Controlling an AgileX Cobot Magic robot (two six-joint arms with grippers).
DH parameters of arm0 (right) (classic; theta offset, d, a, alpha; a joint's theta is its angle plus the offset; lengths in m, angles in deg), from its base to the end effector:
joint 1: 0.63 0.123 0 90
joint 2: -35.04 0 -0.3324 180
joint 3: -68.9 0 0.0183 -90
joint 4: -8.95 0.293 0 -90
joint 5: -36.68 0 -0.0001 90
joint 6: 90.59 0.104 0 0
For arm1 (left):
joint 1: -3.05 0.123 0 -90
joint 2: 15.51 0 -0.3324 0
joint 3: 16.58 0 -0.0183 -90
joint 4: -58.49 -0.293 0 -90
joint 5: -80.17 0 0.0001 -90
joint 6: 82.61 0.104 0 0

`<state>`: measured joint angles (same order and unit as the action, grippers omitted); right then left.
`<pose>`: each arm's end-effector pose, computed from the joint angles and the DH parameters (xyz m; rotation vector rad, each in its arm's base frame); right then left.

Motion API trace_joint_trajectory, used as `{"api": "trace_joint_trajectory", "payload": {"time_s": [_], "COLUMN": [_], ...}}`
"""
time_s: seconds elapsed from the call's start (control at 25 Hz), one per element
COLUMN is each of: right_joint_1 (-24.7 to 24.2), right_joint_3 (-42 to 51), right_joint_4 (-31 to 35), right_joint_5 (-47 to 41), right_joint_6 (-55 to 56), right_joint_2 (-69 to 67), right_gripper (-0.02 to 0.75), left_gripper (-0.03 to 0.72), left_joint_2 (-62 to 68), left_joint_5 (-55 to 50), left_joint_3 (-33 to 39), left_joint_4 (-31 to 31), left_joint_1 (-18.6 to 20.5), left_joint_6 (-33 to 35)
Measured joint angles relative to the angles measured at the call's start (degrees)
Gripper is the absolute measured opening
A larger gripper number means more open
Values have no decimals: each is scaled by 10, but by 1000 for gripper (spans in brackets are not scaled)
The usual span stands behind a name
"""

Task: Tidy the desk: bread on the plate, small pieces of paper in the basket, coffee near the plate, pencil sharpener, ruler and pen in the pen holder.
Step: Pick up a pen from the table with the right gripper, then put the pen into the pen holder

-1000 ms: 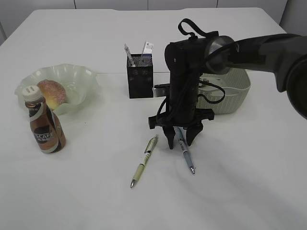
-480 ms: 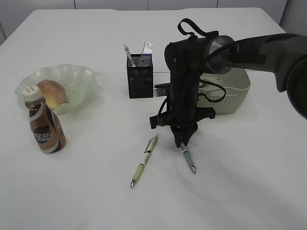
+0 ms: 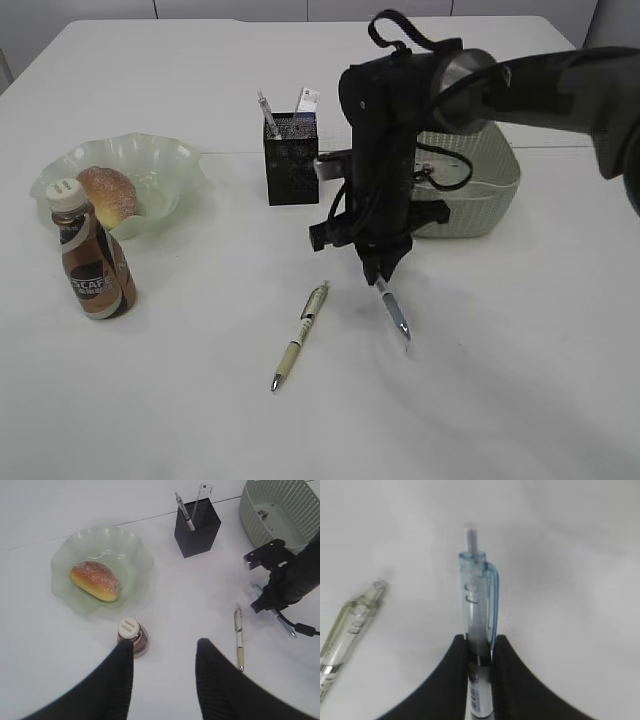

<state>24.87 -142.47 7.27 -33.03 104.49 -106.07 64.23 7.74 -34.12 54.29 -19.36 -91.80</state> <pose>0.4901 0.2306 0.1460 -0.2992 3.1085 -0.0352 0.2480 -0.0944 0.5300 0.2626 2.3389 -0.1782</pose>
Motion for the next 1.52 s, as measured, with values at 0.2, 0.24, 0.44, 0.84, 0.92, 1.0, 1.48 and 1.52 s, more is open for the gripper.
{"api": "trace_joint_trajectory", "payload": {"time_s": [0.2,0.24,0.44,0.84,0.92,1.0,1.48,1.52], "right_joint_1": [11,13,24,26,26,26,3,-3], "right_joint_3": [0,0,51,390,448,480,456,441], "right_joint_4": [-14,-15,-9,0,-1,-12,-55,-51], "right_joint_5": [0,0,8,347,450,539,958,978], "right_joint_6": [-1,-1,-44,-91,-92,-94,-106,-106], "right_joint_2": [39,45,98,316,356,378,346,331], "right_gripper": [69,69,69,67,67,67,67,67], "left_gripper": [307,307,307,307,307,307,307,307], "left_joint_2": [0,0,0,0,0,0,1,2], "left_joint_5": [0,0,0,0,0,0,0,0], "left_joint_3": [0,0,0,0,0,0,0,0], "left_joint_4": [-1,-1,-1,-1,-1,-1,-3,-6], "left_joint_1": [0,0,0,0,0,0,0,0], "left_joint_6": [0,0,0,0,0,0,0,0]}}
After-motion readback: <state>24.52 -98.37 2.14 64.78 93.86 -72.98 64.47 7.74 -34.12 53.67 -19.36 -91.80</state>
